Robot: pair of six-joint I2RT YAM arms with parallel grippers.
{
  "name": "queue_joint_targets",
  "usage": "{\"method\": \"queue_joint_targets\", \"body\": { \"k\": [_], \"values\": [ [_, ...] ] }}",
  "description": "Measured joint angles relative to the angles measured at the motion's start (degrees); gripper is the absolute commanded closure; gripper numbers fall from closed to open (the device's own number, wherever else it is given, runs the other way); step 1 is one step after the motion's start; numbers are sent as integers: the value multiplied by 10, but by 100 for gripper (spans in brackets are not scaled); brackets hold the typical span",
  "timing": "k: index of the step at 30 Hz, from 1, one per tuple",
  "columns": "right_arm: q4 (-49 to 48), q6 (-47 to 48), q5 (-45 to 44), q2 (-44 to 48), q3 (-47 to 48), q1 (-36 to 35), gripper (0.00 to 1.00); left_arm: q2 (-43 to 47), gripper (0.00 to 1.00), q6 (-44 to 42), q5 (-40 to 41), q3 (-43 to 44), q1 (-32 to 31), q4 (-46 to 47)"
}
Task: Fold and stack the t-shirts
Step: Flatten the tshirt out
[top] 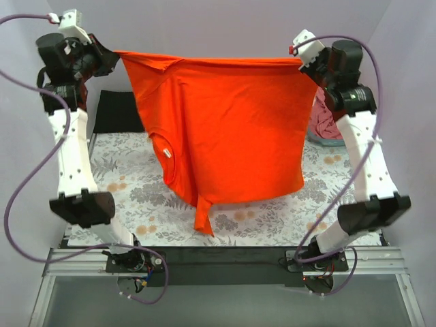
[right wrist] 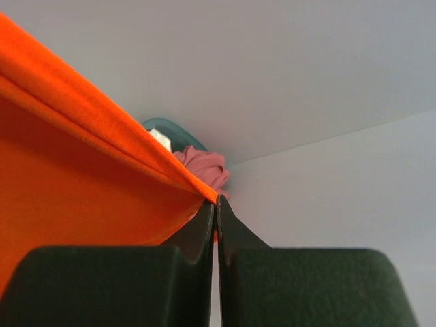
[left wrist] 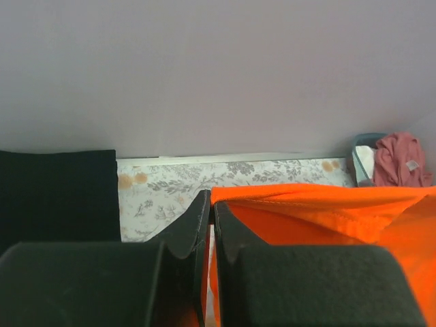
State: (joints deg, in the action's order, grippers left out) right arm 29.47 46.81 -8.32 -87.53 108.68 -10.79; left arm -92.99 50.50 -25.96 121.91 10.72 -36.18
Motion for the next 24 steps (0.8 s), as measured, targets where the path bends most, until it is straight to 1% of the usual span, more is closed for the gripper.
{"method": "queue_joint_targets", "body": {
  "k": [2,4,6,8,10,13,14,16,19,22,24],
  "values": [
    [-8,-2,-11,-71,68,-2,99,-77,100,11,0,37,-1,15],
    [-25,-2,-21,-132,145,-4,99,-149,100,25,3,105,-1,33],
    [-52,-2,-30,-171,207,-6,99,-196,100,38,11,165,-3,71],
    [-102,2,-42,-178,222,-9,99,-195,100,47,27,169,-5,116],
    [-147,2,-44,-170,219,-10,99,-169,100,51,43,147,-5,175],
    [-206,2,-41,-147,189,-10,99,-118,100,53,56,116,-3,242],
    [-232,1,-37,-133,165,-10,99,-100,100,53,56,104,-3,261],
    [-264,1,-29,-110,110,-10,99,-56,100,49,49,43,0,300],
    [-308,1,-12,-92,18,-8,99,4,100,35,30,-101,5,344],
    [-337,-1,9,-104,-76,-8,99,16,100,11,18,-244,8,379],
    [-341,0,22,-126,-136,-8,99,-4,100,-6,15,-339,9,379]
  ]
}}
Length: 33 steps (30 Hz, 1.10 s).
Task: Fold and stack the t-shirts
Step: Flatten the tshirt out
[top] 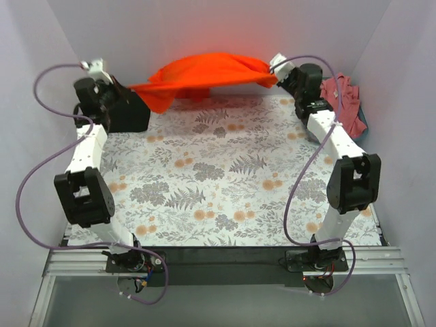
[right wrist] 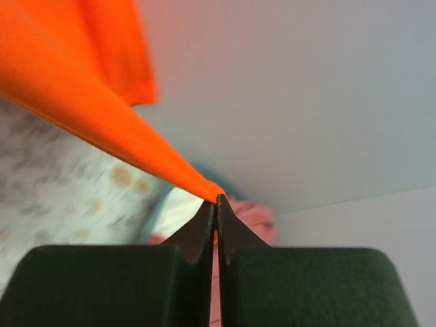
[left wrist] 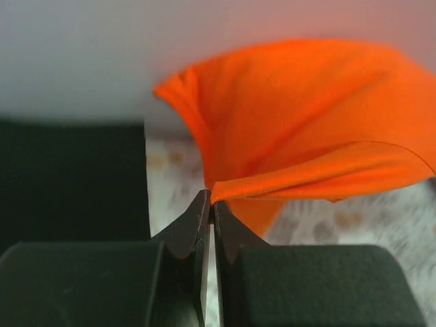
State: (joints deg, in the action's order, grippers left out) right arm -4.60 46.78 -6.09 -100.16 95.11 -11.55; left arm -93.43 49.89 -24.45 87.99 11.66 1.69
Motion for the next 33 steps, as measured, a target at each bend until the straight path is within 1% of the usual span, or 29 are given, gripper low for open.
{"method": "queue_joint_targets", "body": {
  "k": [3,6,9,14,18,22,28,33],
  "values": [
    [5,1,12,-51,-61,-1,99,-59,100,-19,2,-103,1,-19],
    [17,5,19,-87,-102,-3,99,-114,100,-31,2,-155,2,-54],
    [25,18,20,-90,-135,-3,99,-130,100,-39,-9,-156,4,-92],
    [44,35,19,-61,-160,-3,99,-126,100,-54,-47,-82,19,-139],
    [65,47,24,-3,-177,-5,99,-92,100,-99,-74,-42,34,-198],
    [92,63,32,77,-213,-6,99,-37,100,-192,-104,-27,45,-307],
    [143,92,49,208,-328,-7,99,90,100,-340,-129,-118,82,-475],
    [203,121,50,291,-432,-6,99,141,100,-478,-127,-177,85,-634]
  ]
}}
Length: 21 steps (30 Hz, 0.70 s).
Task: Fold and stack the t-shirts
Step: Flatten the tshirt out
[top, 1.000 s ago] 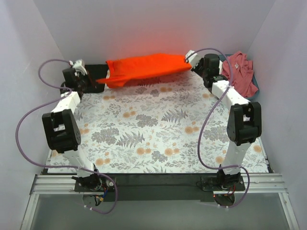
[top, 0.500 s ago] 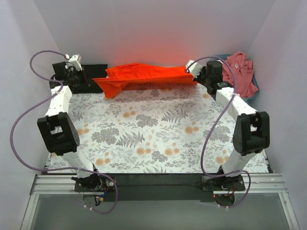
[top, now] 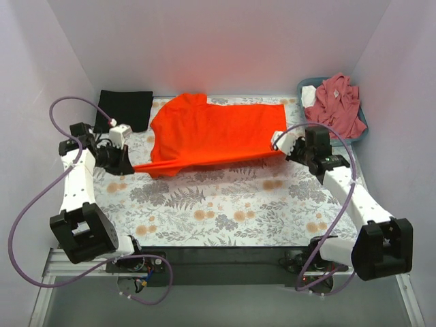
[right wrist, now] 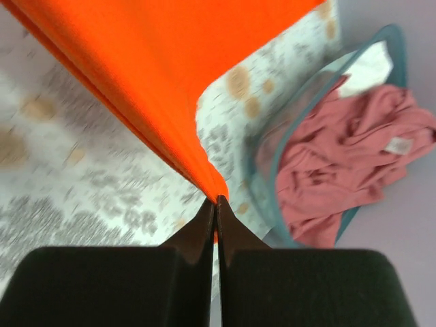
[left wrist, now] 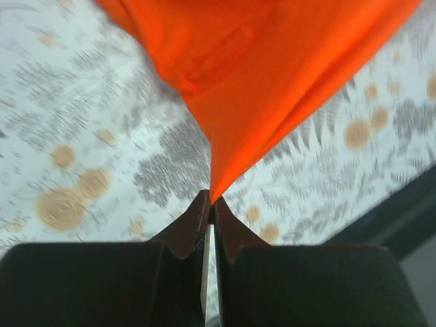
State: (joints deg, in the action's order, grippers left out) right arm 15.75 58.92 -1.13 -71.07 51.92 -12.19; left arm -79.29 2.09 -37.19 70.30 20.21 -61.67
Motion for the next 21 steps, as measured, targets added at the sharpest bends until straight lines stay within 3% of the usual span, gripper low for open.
{"method": "queue_joint_targets", "body": {
  "k": [2,3,5,6,7,9,11,14,16,21],
  "values": [
    [27,14,0,32,-39,0,96,13,100,-57,6,-19,0,-59],
    [44,21,1,49,-55,0,76,21,92,-81,12,-32,0,-77],
    [79,33,2,85,-84,1,47,40,69,-128,36,-60,0,-103],
    [96,42,0,104,-95,1,36,53,62,-148,50,-76,1,-110],
    [114,49,0,124,-104,2,26,67,57,-165,65,-91,3,-122],
    [145,60,-1,158,-113,3,20,92,31,-196,87,-106,5,-141],
    [162,63,0,182,-113,3,20,112,28,-218,99,-107,6,-149],
    [183,55,7,190,-101,4,30,116,28,-230,95,-90,7,-161],
    [196,42,13,174,-83,4,43,97,30,-224,77,-65,6,-163],
    [209,-15,25,76,-32,5,62,1,47,-176,32,-18,-35,-136]
  ]
}}
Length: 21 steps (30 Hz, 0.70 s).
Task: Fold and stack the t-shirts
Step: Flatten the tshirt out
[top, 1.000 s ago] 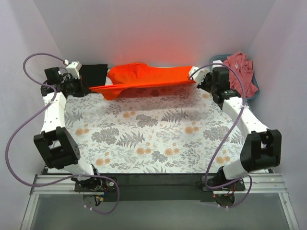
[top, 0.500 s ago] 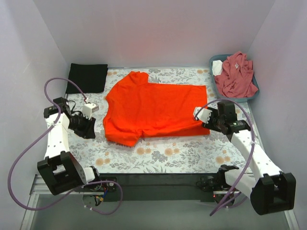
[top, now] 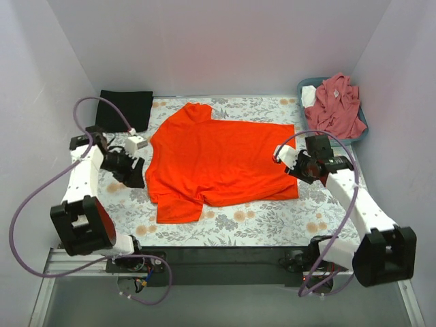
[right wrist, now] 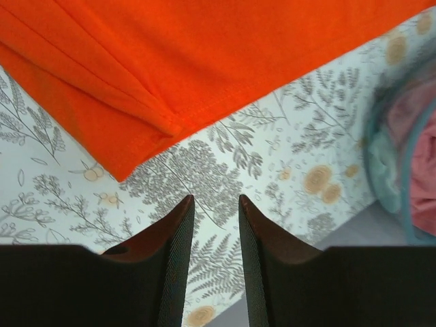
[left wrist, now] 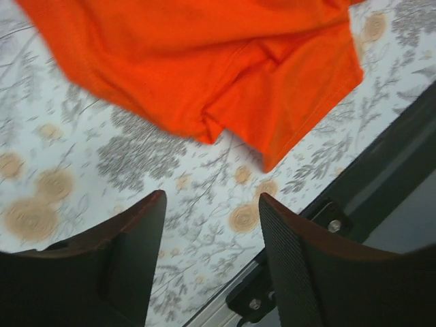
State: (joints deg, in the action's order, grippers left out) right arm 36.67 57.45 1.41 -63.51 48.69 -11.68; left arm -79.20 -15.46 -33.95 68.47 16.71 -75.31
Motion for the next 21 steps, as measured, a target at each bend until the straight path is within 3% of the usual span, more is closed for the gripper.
{"method": "queue_joint_targets", "body": {
  "k": [3,8,9,12,16,21],
  "values": [
    [12,-38,6,-76,26,0,65,-44,58,26,-9,-9,-83,22],
    [36,-93,19,-156,50,0,73,-49,68,67,26,-60,-298,76],
    [40,-102,20,-168,56,0,79,-49,71,76,37,-69,-330,88],
    [44,-130,23,-196,71,0,81,-49,77,106,89,-92,-398,131],
    [47,-154,24,-235,89,0,79,-50,79,139,158,-134,-472,197],
    [54,-166,22,-275,90,2,64,-77,79,166,206,-191,-541,243]
  ]
}}
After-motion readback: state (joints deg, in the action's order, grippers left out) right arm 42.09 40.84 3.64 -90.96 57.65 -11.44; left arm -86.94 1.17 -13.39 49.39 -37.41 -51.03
